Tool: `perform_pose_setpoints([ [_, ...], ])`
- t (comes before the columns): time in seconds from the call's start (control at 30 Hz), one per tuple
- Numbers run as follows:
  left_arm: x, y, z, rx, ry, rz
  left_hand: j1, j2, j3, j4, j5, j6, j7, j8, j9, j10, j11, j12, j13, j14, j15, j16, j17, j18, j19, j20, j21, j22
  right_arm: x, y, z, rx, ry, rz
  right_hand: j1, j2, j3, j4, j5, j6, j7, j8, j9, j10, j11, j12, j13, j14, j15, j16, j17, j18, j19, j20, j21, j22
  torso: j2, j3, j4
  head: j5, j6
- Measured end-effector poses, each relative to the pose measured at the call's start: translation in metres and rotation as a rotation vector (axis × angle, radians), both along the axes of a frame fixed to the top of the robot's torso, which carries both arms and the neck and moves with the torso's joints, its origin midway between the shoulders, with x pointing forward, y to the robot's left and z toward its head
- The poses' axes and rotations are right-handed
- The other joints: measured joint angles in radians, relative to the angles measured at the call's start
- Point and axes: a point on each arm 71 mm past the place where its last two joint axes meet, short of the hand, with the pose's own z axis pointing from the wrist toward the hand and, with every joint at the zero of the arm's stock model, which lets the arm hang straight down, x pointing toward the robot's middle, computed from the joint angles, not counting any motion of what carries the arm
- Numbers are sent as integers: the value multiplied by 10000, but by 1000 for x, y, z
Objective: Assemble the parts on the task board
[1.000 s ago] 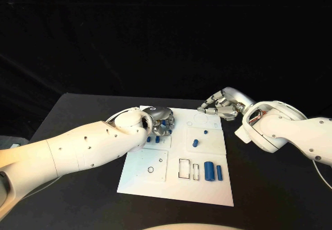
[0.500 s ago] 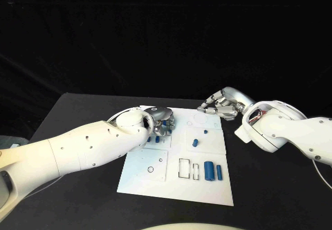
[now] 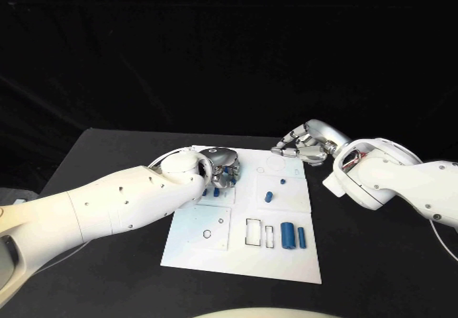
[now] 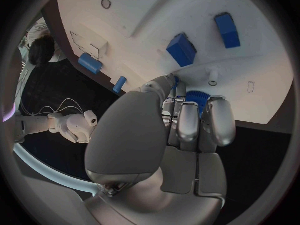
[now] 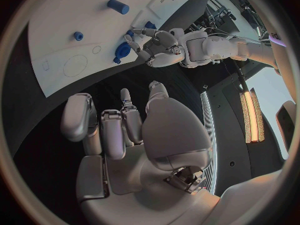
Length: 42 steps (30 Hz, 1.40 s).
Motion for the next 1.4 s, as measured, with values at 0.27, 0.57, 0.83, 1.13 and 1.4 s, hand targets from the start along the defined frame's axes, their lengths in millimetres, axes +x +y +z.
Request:
perform_pose_setpoints([
  [0.27, 1, 0, 0, 67, 34, 37, 39, 119, 231, -232, 0, 176, 33, 0, -77, 400, -33, -240, -5, 36, -36, 58, 21, 1, 52, -53, 127, -1, 0, 0, 0, 1, 0, 2, 0, 0, 0, 0, 0, 0, 0, 0, 0, 0, 0, 0, 0, 0, 0, 0, -1, 0, 0, 0, 0, -1, -2, 0, 4, -14, -22],
  [0.57, 1, 0, 0, 41, 18, 40, -4, 159, 439, -440, -2, 371, 54, -59, -154, 640, -33, -561, -27, 36, -36, 58, -35, 2, 159, -90, 205, -1, 0, 0, 0, 5, -5, 12, 0, 0, 0, 0, 0, 0, 0, 0, -1, 0, 0, 0, -1, 0, 0, 0, -2, 0, 0, 0, 0, -2, -11, -2, 5, -23, -16],
  [0.83, 1, 2, 0, -151, -31, 82, -16, 170, 466, -468, -42, 378, 60, -61, -199, 712, -34, -681, -32, 71, -71, 58, -67, 2, 159, -90, 252, -2, 0, 0, 0, 6, -10, 16, 40, 40, 0, 0, 0, 0, 0, 0, 9, 0, 0, 0, 0, 0, 0, 0, -3, 0, 0, 0, 0, -3, -12, -1, 5, -35, 6],
  [1.13, -1, 9, 10, -820, -92, 203, -110, 75, 467, -527, -42, 411, 93, -138, -249, 748, 2, -830, -45, 71, -71, 58, -97, 2, 159, -90, 313, -2, 1, 0, 0, -2, -21, -9, 40, 40, 0, 0, 0, 0, 0, 0, 9, 0, 0, 0, 0, 0, 0, 0, -4, 0, 0, 0, 0, -4, -12, -3, 6, -41, 67],
  [1.4, -4, 22, 23, -1363, -154, 334, -140, 45, 495, -554, -42, 423, 106, -152, -262, 818, 2, -878, -45, 71, -71, 96, -107, -105, 230, -89, 320, -3, 1, -1, 0, -5, -30, -28, 40, 40, 0, 0, -1, 0, 0, 0, 8, 0, 0, 0, 0, 0, 0, 0, -5, 1, 0, 0, 0, -5, -15, -5, 12, -18, 83],
])
